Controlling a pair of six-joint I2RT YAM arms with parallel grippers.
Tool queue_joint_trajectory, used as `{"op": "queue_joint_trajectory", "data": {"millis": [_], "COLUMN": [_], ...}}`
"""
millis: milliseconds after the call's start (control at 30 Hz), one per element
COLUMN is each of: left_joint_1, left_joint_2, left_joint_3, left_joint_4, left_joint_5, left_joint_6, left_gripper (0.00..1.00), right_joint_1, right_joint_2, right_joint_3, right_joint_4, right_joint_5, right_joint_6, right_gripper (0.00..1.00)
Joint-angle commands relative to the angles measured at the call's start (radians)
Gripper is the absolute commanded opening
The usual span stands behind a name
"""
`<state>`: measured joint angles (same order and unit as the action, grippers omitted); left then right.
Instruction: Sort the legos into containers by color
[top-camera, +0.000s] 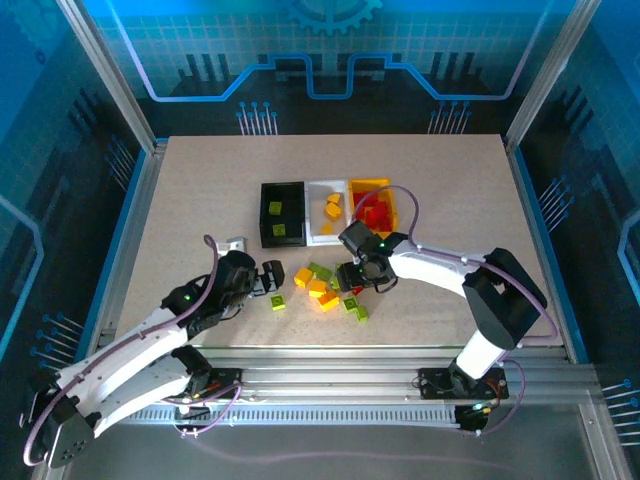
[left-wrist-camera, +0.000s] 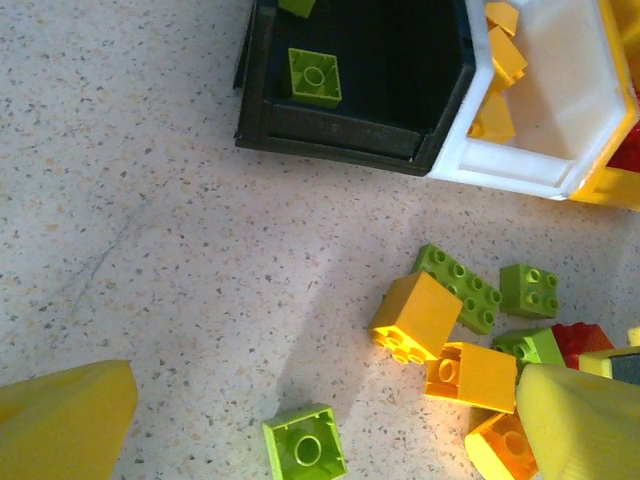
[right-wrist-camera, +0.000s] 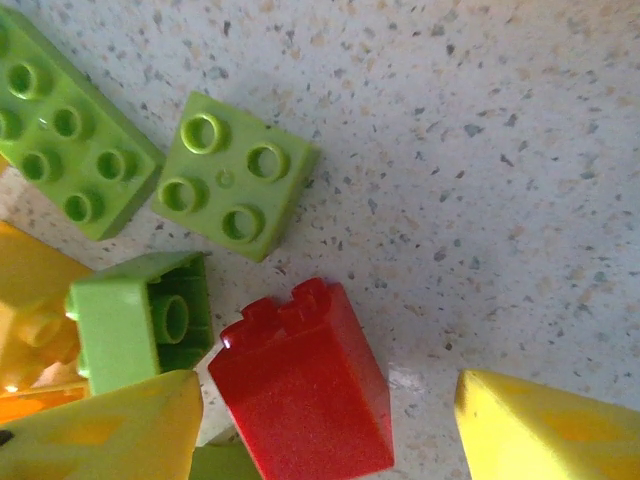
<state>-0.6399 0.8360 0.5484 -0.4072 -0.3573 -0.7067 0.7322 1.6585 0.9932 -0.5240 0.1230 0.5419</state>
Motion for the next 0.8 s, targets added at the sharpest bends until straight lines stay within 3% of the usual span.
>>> {"op": "queue_joint_trajectory", "data": {"millis": [0, 167, 300, 533, 767], "left_joint_1": [0.017, 0.025, 0.029, 0.032, 0.034], "left_joint_2": [-0.005, -0.001, -0.004, 0.004, -0.005], "left_joint_3": [-0.022, -0.024, -0.022, -0.024, -0.025], "left_joint_4": [-0.005, -0.008, -0.015, -0.014, -0.020], "left_joint_5": [0.035, 0.045, 0.044, 0.045, 0.062], "left_joint_6": [-0.012, -0.005, -0.001, -0.003, -0.025], "left_gripper": [0.99, 0.99, 0.99, 0.99, 0.99], "right_joint_1": [0.010, 0.007, 0.000, -0.147, -0.296], "right_joint_2": [0.060, 0.085, 0.014, -0.161, 0.040], "right_joint_3": [0.023, 0.037, 0.031, 0.087, 0.347], "right_joint_4": [-0.008, 0.012, 0.019, -0.007, -0.056], "right_joint_5": [0.017, 0.033, 0.058, 0.124, 0.129], "right_joint_6": [-0.022, -0.007, -0.002, 0.019, 0.028], "right_gripper": [0.66, 0.45, 0.32, 0.30, 0.32]}}
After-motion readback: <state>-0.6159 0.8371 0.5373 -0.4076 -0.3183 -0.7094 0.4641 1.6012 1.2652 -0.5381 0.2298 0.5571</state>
